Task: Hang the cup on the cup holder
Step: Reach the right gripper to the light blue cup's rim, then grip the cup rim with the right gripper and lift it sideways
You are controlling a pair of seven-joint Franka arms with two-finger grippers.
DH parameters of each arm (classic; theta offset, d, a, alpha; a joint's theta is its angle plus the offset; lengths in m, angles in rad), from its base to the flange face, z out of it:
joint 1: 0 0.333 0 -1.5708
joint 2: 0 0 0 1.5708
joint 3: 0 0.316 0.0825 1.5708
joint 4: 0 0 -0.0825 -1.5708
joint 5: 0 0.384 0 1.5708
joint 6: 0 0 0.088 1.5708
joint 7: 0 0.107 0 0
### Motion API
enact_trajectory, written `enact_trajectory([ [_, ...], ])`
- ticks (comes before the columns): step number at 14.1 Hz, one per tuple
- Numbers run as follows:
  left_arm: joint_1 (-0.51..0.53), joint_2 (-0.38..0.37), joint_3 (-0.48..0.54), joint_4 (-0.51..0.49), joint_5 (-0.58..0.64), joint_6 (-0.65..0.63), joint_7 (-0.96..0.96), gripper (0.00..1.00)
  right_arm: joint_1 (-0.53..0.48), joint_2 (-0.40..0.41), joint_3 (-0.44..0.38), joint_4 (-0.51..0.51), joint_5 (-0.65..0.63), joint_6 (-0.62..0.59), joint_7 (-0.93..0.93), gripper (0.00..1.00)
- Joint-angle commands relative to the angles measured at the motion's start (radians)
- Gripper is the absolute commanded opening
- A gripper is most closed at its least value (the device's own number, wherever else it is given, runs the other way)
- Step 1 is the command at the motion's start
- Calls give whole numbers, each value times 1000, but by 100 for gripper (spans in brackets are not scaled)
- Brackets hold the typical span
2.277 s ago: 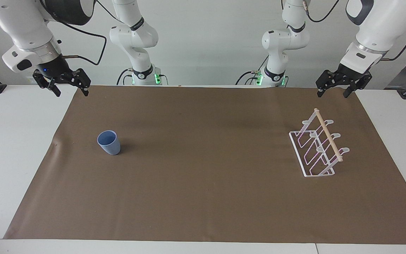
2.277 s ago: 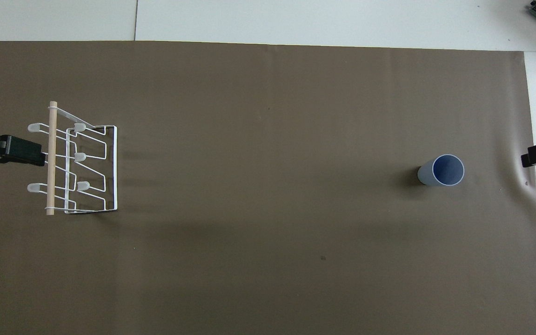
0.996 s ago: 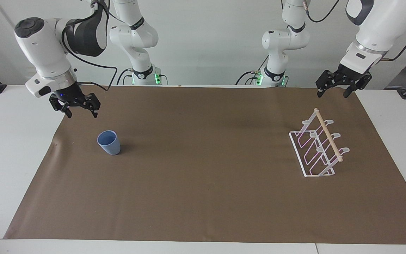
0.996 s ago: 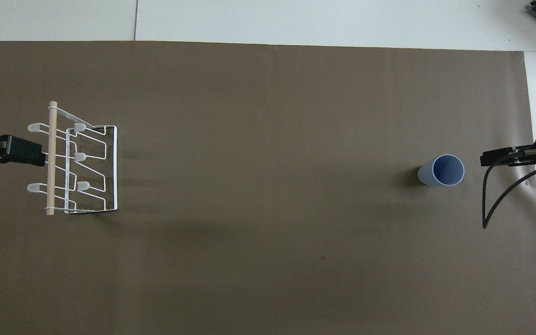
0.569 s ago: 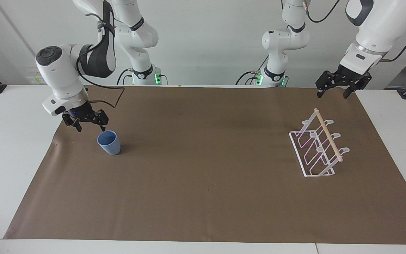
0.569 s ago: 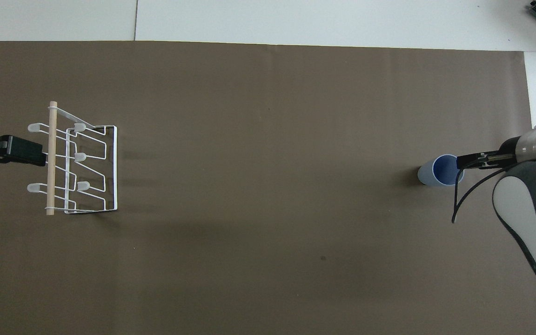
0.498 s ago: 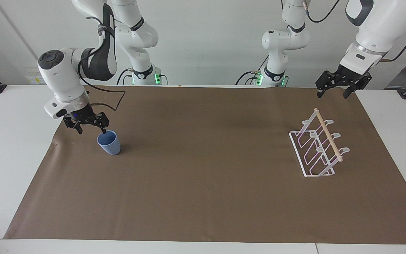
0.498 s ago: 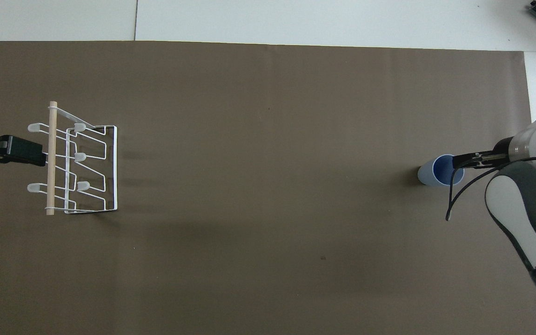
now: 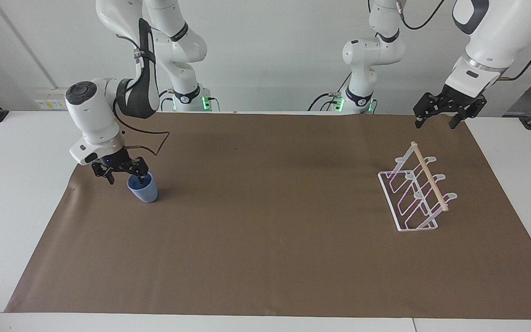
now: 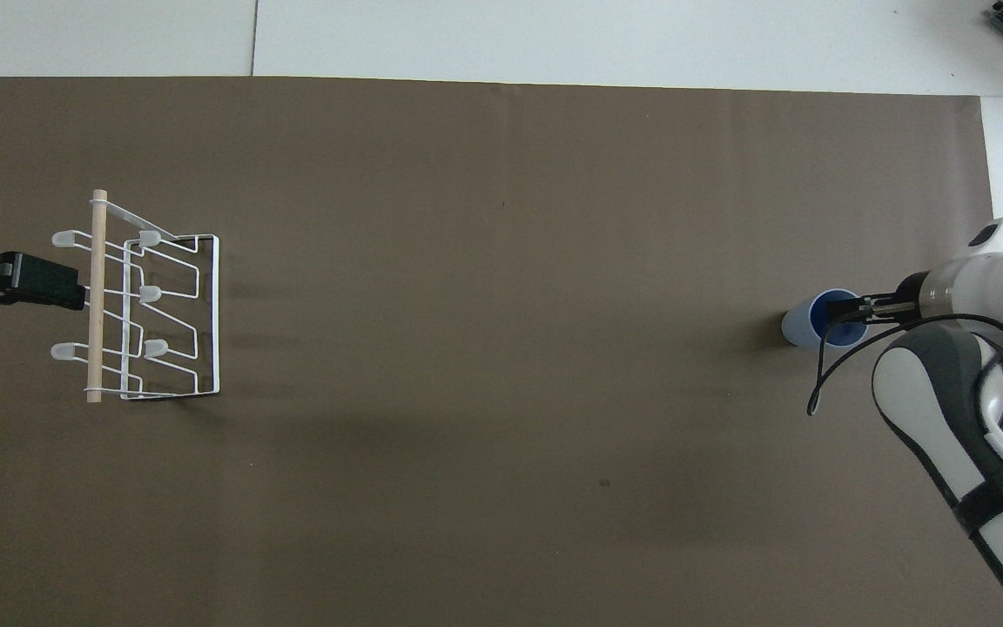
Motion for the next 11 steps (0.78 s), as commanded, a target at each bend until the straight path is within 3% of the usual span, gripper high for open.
enact_trajectory([
  [1, 1, -14, 4, -24, -11, 22, -8, 100, -2, -16, -5, -42, 16, 25, -20, 100],
  [4, 4, -18, 6, -34, -12, 31, -8, 100, -7, -19, -7, -99, 16, 110, -23, 100],
  [7, 21, -20, 7, -41, -49, 33, -10, 100, -7, -23, -7, -111, 17, 113, -23, 100],
  [8, 31, -20, 6, -41, -72, 33, -10, 100, -7, -25, -7, -114, 17, 111, -23, 97],
  [10, 33, -27, 6, -57, -87, 33, -11, 100, -8, -28, -7, -120, 16, 110, -22, 76],
  [11, 33, -35, 7, -70, -89, 33, -11, 100, -8, -28, -7, -120, 17, 107, -12, 75],
])
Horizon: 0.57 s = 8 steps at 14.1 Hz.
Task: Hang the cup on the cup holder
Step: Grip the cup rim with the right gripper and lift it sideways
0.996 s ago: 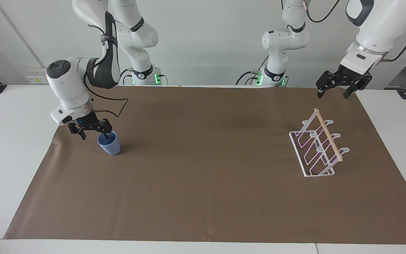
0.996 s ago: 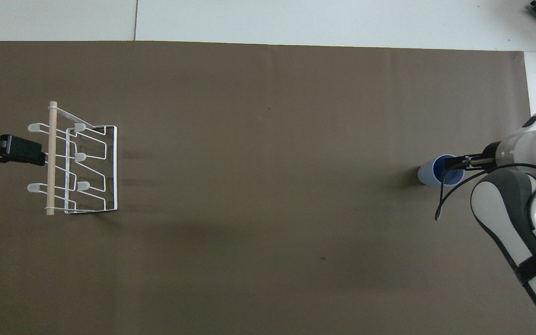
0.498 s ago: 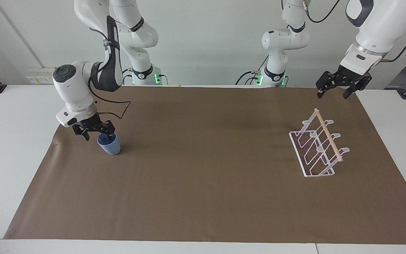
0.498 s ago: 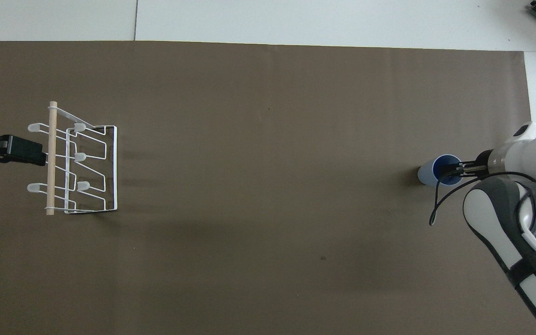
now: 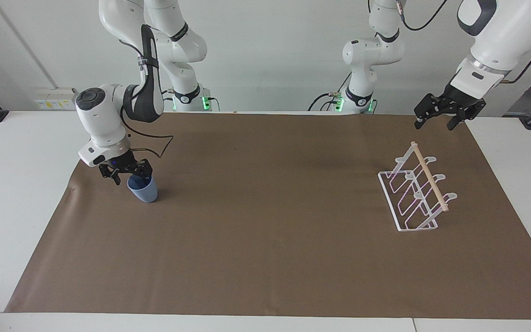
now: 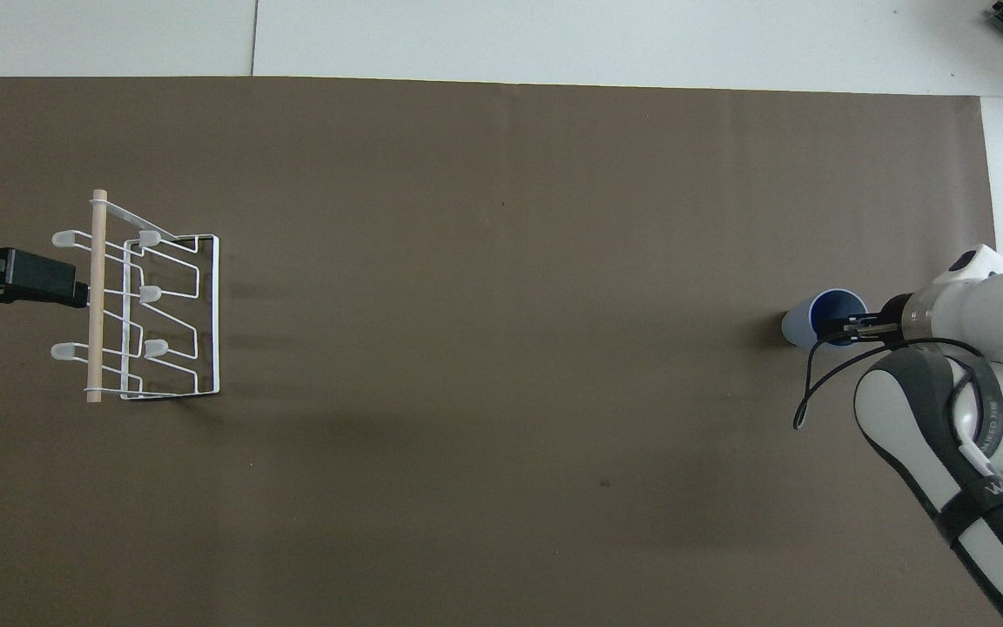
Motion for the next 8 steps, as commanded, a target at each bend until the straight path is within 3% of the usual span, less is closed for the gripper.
enact_trajectory([
  [1, 8, -35, -1, -53, -24, 21, -9, 100, -5, -25, -3, -29, 17, 17, -20, 75],
  [2, 8, -35, -1, -54, -34, 23, -11, 100, -5, -25, -3, -28, 16, 13, -22, 71],
  [6, 8, -41, -3, -68, -38, 24, -12, 100, -3, -25, -1, -28, 16, 8, -14, 1],
  [8, 10, -41, -1, -68, -52, 26, -26, 100, 0, -24, -1, -26, 16, 8, -8, 0],
])
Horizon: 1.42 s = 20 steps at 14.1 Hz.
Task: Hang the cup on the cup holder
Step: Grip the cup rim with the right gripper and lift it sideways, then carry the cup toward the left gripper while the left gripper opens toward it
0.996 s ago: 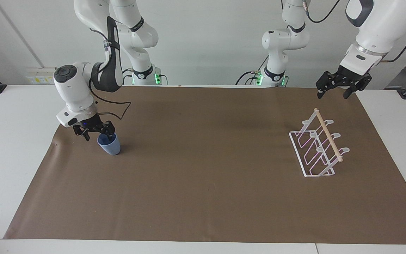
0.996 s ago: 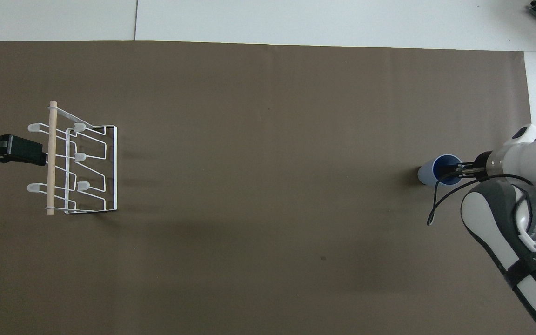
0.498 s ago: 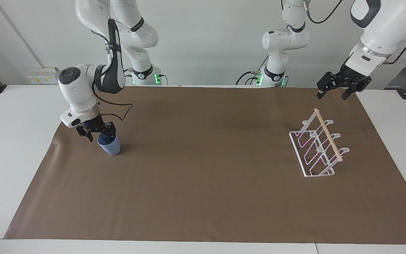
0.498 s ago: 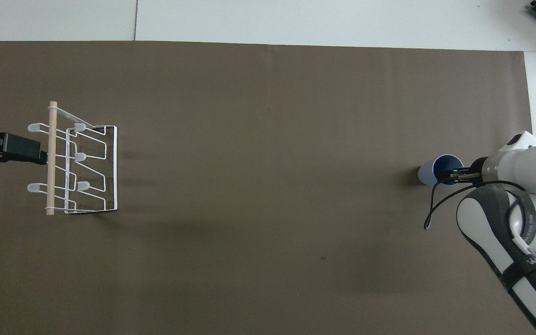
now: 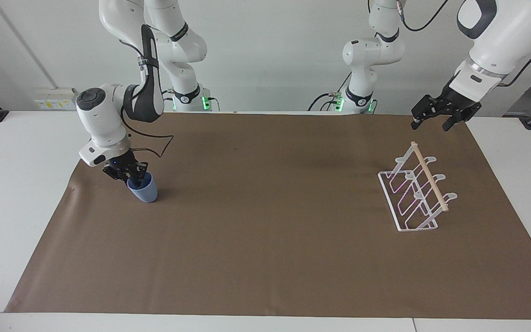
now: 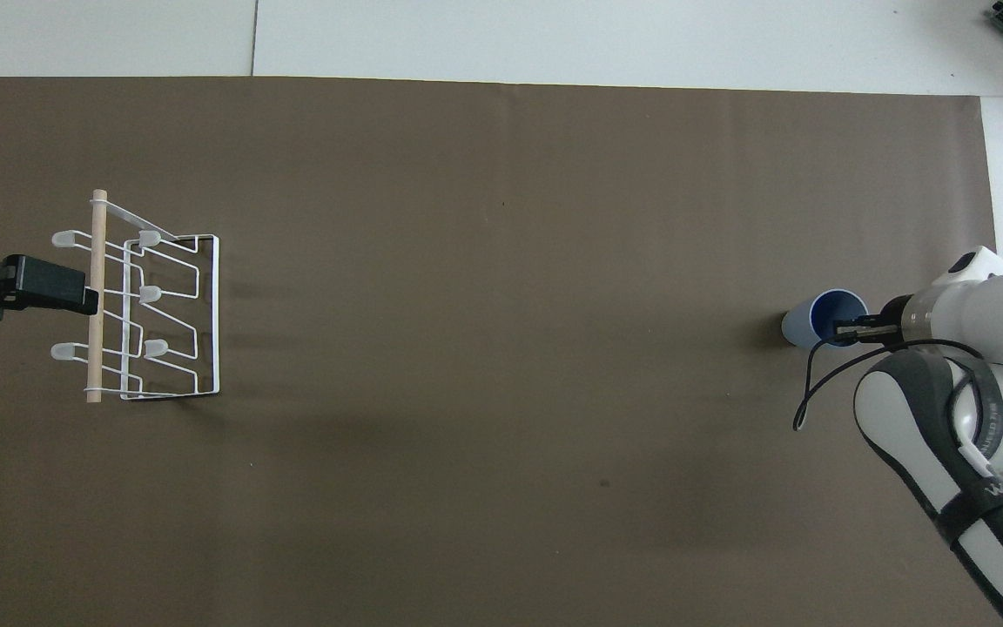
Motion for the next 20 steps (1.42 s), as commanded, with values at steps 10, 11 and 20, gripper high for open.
enact_trajectory([
  [10, 33, -41, -1, -68, -244, 90, -197, 100, 5, 2, 14, 104, 22, -81, -12, 0],
  [11, 30, -43, -3, -71, -279, 101, -233, 100, 5, 3, 36, 127, 40, -108, -14, 0],
  [20, 13, -92, -12, -164, -522, 124, -448, 100, 8, 2, 284, 169, 581, -142, -25, 0],
])
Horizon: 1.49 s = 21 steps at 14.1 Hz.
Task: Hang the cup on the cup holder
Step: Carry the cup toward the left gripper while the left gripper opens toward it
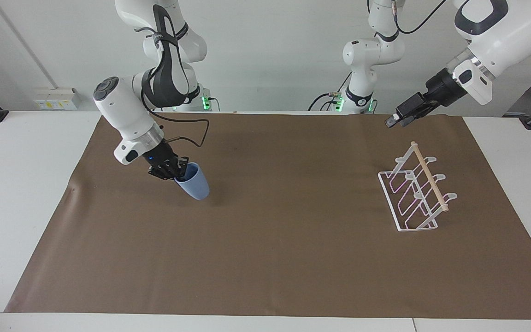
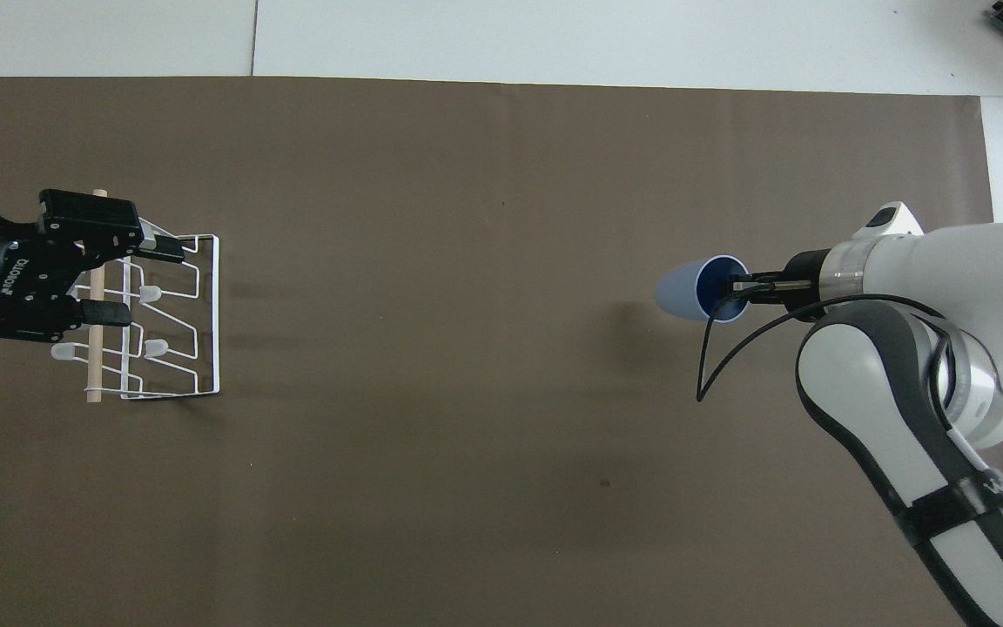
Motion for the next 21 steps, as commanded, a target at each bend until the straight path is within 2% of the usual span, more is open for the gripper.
enact_trajectory([
  [1, -9, -59, -2, -84, -32, 70, -77, 100, -9, 9, 65, 18, 130, -22, -29, 0],
  [4, -12, -100, -3, -178, -155, 112, -252, 100, -9, 2, 125, 19, 327, -26, -81, 0],
  [6, -62, -131, -3, -250, -243, 199, -416, 100, -11, -1, 151, 21, 403, -61, -113, 0],
  [9, -84, -134, -5, -298, -399, 291, -565, 100, -11, -7, 173, 44, 515, -147, -176, 0],
  [13, -130, -130, -6, -336, -473, 385, -684, 100, -9, -18, 199, 44, 734, -149, -252, 0],
  [17, -182, -128, -6, -376, -490, 400, -777, 100, -9, -24, 273, 62, 907, -40, -275, 0],
  [21, -267, -125, -5, -379, -490, 452, -830, 100, 3, -11, 300, 111, 960, -34, -275, 0],
])
